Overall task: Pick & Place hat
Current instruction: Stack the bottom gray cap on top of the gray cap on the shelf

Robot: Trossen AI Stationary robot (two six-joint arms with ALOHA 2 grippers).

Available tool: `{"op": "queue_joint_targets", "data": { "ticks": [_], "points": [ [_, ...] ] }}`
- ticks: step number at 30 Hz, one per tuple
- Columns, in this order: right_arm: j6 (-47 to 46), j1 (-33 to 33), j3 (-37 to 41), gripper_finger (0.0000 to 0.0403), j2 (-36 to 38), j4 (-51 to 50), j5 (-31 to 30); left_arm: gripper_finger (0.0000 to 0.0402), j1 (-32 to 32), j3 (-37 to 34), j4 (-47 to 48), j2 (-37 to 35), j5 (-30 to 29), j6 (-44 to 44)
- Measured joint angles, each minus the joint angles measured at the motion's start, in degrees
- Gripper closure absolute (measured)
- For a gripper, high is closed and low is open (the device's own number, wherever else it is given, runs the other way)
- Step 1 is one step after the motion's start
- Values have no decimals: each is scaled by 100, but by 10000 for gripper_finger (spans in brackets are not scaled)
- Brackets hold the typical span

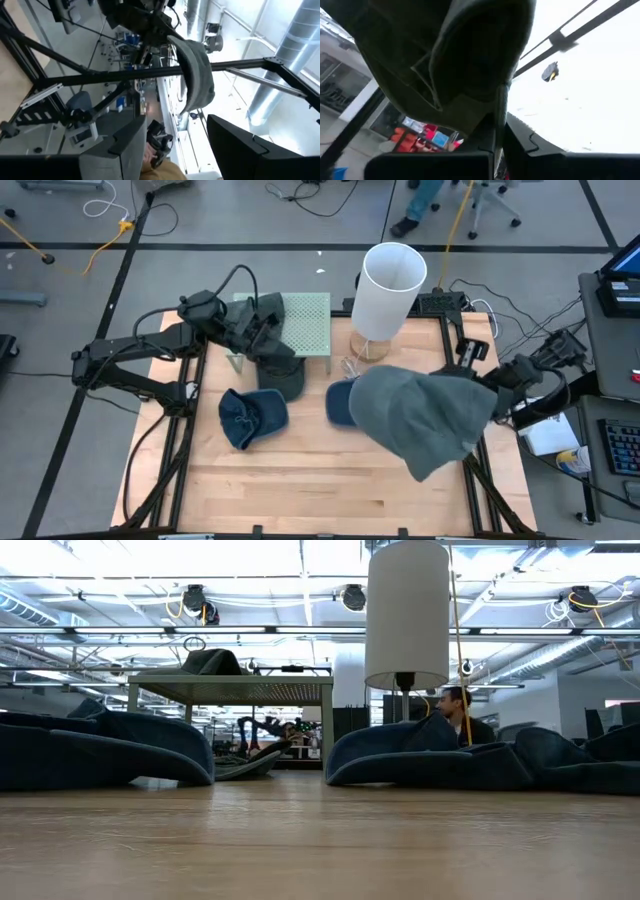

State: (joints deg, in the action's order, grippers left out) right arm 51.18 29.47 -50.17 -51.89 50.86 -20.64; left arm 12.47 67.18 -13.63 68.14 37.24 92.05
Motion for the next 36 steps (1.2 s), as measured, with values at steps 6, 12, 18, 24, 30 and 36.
{"op": "queue_joint_targets", "data": {
  "ticks": [6, 12, 18, 24, 30, 36],
  "points": [
    [-620, -862, -2, 397, -232, 78, 597, 190, -84, 0, 0, -1, -66, -22],
    [-1672, -1575, -36, 397, -571, 165, 1207, 190, -100, 0, -161, 0, -315, -201],
    [-2404, -1988, -373, 397, -1157, -42, 1513, 190, -2, 0, -481, -2, -296, -192],
    [-2498, -2225, -991, 397, -1829, -73, 2066, 190, 5, 0, -464, 0, -216, -127],
    [-2503, -2470, -1643, 397, -2225, -525, 2406, 190, -79, 0, -450, 0, -69, -37],
    [-2504, -2669, -1792, 395, -2467, -659, 2391, 190, -217, 0, -476, 0, 176, 81]
  ]
}}
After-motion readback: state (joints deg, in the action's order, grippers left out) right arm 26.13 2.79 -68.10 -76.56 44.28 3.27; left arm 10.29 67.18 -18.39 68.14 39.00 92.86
